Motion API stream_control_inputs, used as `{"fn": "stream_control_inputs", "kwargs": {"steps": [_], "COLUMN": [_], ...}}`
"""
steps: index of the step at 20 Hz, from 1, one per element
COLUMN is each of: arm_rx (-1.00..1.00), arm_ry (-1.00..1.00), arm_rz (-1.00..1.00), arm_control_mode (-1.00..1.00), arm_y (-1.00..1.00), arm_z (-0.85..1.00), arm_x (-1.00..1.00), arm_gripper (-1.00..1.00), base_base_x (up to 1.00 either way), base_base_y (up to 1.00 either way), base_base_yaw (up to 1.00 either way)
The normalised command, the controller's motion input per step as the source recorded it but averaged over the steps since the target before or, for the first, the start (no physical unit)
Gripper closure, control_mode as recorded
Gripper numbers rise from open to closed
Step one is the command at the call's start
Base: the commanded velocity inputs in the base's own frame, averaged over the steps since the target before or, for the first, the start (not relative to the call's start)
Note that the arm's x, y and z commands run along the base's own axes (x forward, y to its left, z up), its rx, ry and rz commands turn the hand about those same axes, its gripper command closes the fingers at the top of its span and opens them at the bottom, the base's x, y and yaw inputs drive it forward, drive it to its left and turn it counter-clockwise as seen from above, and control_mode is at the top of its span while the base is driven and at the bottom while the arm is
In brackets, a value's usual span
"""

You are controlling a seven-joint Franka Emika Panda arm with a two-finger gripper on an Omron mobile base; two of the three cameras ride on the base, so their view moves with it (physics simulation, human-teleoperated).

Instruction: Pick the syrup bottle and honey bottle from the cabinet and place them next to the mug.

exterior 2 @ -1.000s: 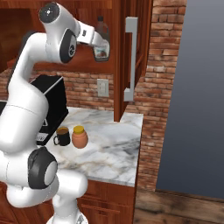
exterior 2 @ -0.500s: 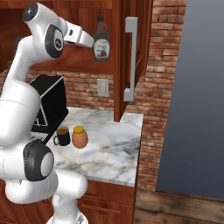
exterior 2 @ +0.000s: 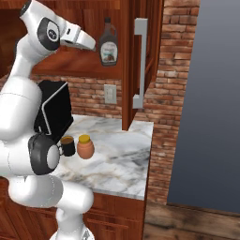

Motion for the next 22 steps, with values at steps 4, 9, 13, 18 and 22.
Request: {"fn": "stream_control_inputs", "kwargs": {"steps": [4,9,13,18,22], "arm_rx": [-0.01,0.0,0.0,-0.01,-0.04], "arm_ry": [0.08,0.0,-0.03,-0.04,-0.07], "arm_rz": [-0.09,0.0,0.0,0.0,0.0], "arm_control_mode": [-1.0,-1.0,-1.0,-1.0,-1.0], "arm_y": [0.0,0.0,0.0,0.0,0.0], "arm_z": [0.0,-0.05,-0.13,-0.38,-0.4], "arm_x": [0.28,0.04,0.0,0.0,0.0], "arm_gripper": [-1.0,-1.0,-1.0,-1.0,-1.0], "base_base_x": [0.0,0.0,0.0,0.0,0.0], "base_base_y": [0.0,0.0,0.0,0.0,0.0], "base_base_yaw": [0.0,0.0,0.0,0.0,0.0]}}
